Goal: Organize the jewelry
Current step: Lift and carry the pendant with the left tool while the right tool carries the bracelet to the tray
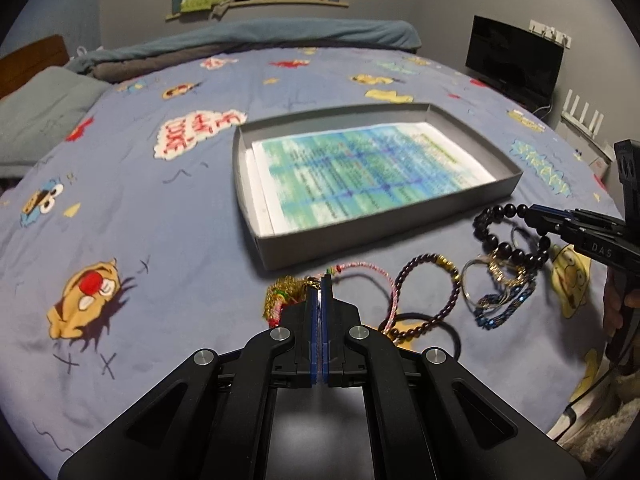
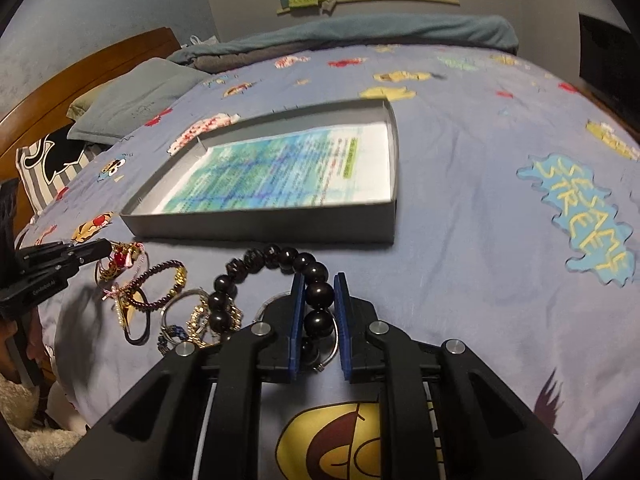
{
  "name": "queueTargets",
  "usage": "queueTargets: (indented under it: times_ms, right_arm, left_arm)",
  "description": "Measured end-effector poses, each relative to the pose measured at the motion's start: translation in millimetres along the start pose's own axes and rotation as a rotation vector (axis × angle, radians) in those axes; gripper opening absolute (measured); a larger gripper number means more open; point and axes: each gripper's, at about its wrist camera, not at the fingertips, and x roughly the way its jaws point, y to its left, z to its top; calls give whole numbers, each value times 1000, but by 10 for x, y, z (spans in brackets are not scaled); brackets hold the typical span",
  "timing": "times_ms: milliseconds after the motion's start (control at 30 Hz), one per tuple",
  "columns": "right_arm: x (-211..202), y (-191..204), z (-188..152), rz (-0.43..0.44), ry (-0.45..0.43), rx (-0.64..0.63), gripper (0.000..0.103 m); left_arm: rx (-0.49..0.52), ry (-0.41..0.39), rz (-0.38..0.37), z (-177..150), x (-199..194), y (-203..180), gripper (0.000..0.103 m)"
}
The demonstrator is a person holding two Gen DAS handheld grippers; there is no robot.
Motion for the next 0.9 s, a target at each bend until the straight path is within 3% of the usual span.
queueTargets:
  times_ms: [433, 900]
  right_arm:
    - [-517, 237, 355, 9, -132, -80, 14]
    - [-692, 335, 638, 19, -187, -117, 14]
  left_arm:
    - [-9, -127, -103, 407, -573, 41, 2]
    - [17, -204, -114, 710, -897, 52, 2]
